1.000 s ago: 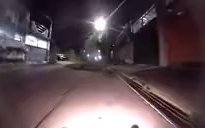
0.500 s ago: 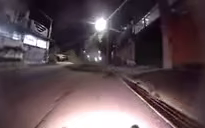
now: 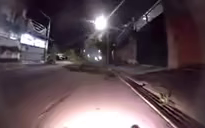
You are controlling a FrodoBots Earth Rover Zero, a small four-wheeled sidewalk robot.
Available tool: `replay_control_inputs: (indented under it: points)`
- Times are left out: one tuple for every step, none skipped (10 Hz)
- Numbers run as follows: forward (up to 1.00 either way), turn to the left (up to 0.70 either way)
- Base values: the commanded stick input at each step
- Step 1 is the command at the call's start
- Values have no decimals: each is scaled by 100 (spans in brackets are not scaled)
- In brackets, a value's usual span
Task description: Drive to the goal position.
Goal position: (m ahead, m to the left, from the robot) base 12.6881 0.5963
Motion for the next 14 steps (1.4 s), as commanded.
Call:
replay_control_inputs:
  points:
    - [70, 0]
    - [70, 0]
    - [70, 0]
    - [70, 0]
    - [70, 0]
    - [70, 0]
    - [70, 0]
    - [70, 0]
    - [70, 0]
    - [70, 0]
    - [70, 0]
    - [70, 0]
    - [70, 0]
    - [70, 0]
